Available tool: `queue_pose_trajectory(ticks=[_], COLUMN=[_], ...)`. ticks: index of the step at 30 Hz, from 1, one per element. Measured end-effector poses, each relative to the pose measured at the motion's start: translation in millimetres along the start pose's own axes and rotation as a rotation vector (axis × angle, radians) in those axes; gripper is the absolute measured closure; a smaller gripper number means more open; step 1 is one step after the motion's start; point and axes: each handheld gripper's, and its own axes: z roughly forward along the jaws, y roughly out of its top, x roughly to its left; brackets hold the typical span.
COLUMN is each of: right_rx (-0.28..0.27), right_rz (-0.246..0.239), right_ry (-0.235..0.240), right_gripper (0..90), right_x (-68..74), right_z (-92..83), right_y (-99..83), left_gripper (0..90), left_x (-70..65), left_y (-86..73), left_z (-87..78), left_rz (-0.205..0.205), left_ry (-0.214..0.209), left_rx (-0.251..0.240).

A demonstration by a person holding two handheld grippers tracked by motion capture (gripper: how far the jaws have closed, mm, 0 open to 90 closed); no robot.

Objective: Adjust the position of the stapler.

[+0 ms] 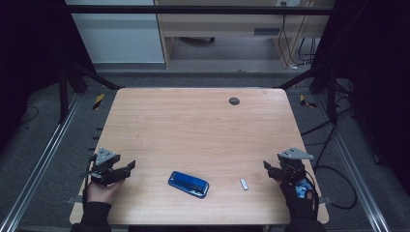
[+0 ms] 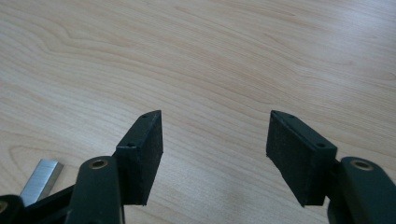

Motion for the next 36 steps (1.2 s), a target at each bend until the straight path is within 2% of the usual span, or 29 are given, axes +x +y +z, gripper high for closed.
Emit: queue_pose_trajectory(ticks=[4, 5, 7, 12, 13, 16, 17, 19, 25, 26, 31, 36], right_rx=[0.022, 0.025, 0.028, 0.020, 0.021, 0.023, 0.028, 0.028, 0.034, 0.045, 0.072, 0.119], right_rz=[-0.015, -0.031, -0.032, -0.063, -0.064, -0.073, -0.089, -0.102, -0.121, -0.128, -0.148, -0.207], right_ry=[0.038, 0.044, 0.060, 0.105, 0.112, 0.134, 0.156, 0.169, 0.217, 0.237, 0.277, 0.340], right_gripper=[37.2, 37.5, 38.2, 39.2, 39.2, 39.4, 39.8, 39.8, 39.8, 40.1, 40.5, 41.3], right_x=[5.1, 5.9, 9.6, 20.6, 23.5, 29.5, 36.3, 40.9, 52.0, 55.9, 64.8, 85.5], right_z=[-0.8, -0.8, -1.3, -3.1, -3.9, -3.8, -4.1, -4.7, -6.7, -6.3, -3.4, 2.2], right_y=[2.9, 4.1, 7.4, 19.1, 21.8, 26.8, 32.8, 38.1, 50.8, 56.1, 65.7, 80.8], left_gripper=[33.3, 33.3, 33.3, 33.3, 33.3, 33.2, 33.1, 32.7, 31.9, 31.8, 31.6, 31.6], left_x=[-1.6, -1.2, -1.4, -6.4, -10.2, -13.9, -15.7, -16.5, -13.8, -13.4, -13.3, -13.3], left_y=[-5.7, -5.9, -5.1, -3.8, -3.9, -4.0, -4.0, -3.9, -4.6, -4.8, -5.0, -5.4], left_z=[-6.7, -7.7, -8.9, -7.1, -4.9, -2.4, -1.2, 0.6, 1.8, 2.3, 3.9, 4.5], left_rz=[0.002, -0.002, -0.012, 0.028, 0.052, 0.067, 0.076, 0.084, 0.070, 0.069, 0.073, 0.073], left_ry=[-0.005, -0.007, -0.007, -0.007, -0.010, -0.016, -0.014, -0.015, -0.011, -0.011, -0.009, -0.009], left_rx=[0.012, 0.011, -0.001, 0.002, 0.011, 0.021, 0.026, 0.033, 0.041, 0.045, 0.055, 0.060])
